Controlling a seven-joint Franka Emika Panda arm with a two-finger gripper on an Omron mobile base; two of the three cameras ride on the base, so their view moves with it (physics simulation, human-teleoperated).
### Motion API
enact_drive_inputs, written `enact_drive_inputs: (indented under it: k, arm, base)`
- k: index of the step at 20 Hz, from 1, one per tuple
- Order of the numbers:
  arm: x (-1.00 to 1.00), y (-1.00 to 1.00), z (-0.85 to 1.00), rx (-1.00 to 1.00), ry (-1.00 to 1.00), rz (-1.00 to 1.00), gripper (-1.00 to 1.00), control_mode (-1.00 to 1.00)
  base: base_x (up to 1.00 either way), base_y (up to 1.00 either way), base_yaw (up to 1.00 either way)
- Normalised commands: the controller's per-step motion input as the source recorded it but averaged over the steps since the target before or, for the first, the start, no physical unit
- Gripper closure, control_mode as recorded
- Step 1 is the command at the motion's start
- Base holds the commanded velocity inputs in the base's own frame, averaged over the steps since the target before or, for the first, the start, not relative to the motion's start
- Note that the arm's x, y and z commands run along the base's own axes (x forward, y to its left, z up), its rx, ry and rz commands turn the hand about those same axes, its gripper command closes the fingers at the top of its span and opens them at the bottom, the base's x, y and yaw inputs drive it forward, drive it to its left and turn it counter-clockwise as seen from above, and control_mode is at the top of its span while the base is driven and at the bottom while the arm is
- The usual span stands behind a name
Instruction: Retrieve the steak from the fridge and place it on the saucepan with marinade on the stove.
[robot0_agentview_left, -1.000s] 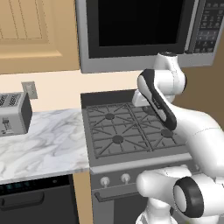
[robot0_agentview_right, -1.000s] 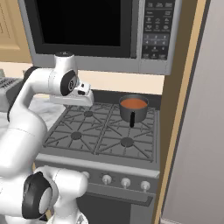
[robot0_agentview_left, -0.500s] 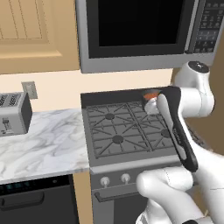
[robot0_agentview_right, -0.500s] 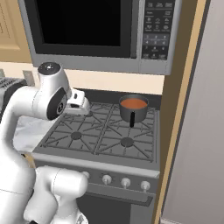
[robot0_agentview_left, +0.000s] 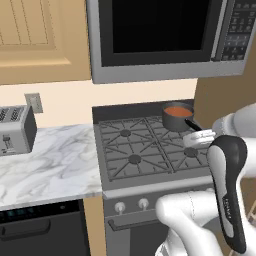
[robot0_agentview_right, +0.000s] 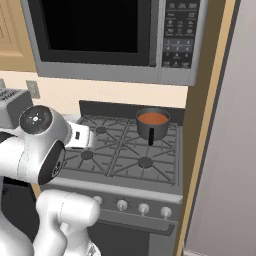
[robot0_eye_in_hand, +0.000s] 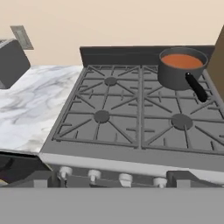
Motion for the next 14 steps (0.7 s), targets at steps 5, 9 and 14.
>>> enact_drive_inputs:
  k: [5, 9, 14]
  arm:
    - [-0.51, 0.0, 0.0, 0.0, -0.04, -0.01, -1.0, -1.0]
    - [-0.39, 0.0, 0.0, 0.0, 0.0, 0.0, -1.0, -1.0]
    - [-0.12, 0.0, 0.0, -0.01, 0.01, 0.0, -1.0, 1.0]
  base:
    - [0.0, 0.0, 0.0]
    - [0.0, 0.0, 0.0]
    - [0.0, 0.0, 0.0]
